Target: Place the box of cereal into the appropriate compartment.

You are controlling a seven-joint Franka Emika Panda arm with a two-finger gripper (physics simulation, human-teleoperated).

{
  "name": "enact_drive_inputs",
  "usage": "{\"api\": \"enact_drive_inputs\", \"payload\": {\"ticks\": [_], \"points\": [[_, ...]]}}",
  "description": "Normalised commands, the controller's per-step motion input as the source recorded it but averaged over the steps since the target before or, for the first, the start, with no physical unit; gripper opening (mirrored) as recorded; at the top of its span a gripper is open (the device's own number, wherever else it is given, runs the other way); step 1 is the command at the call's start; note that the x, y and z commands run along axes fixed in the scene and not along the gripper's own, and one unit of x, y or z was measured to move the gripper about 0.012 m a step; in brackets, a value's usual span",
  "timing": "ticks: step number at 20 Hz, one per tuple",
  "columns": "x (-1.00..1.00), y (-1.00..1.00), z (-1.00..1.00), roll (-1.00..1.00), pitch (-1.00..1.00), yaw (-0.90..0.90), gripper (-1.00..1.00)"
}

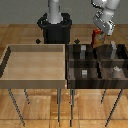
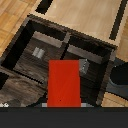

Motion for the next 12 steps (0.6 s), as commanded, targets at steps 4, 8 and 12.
{"api": "enact_drive_inputs", "payload": {"ticks": [4,8,12], "points": [[0.0,1.0,0.0,0.0,0.0,0.0,-1.0],[0.0,1.0,0.0,0.0,0.0,0.0,-1.0],[-0.3,0.25,0.0,0.0,0.0,0.0,-1.0]]}}
